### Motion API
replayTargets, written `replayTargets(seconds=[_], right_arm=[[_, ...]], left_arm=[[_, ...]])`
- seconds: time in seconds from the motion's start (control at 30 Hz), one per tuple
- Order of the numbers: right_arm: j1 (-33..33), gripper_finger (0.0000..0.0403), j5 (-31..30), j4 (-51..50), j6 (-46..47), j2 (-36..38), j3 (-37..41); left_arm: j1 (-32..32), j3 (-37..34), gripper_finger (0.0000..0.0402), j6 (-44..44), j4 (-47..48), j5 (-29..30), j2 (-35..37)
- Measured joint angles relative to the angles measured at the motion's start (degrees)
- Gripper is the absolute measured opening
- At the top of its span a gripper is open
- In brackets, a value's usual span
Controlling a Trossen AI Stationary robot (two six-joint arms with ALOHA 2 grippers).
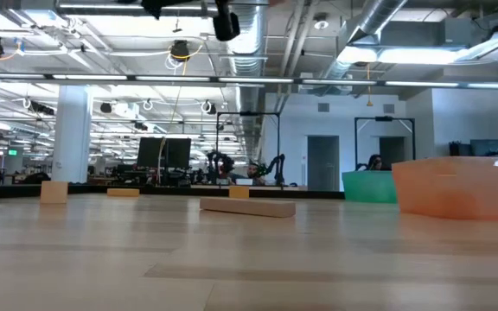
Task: Sort & place blocks by color
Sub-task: Put the brown block into the transparent bin
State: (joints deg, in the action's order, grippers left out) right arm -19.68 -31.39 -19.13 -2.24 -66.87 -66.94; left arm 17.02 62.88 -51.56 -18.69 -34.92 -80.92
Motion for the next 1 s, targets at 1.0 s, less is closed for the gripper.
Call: replayTargets(seconds=[1.0], right_arm=[[9.1,0.024,0.1,22.4,-25.1,-11.5,-0.1]], left_arm=[[-4.2,-12.3,0.0003,-10.1,-26.0,7.0,1.0]])
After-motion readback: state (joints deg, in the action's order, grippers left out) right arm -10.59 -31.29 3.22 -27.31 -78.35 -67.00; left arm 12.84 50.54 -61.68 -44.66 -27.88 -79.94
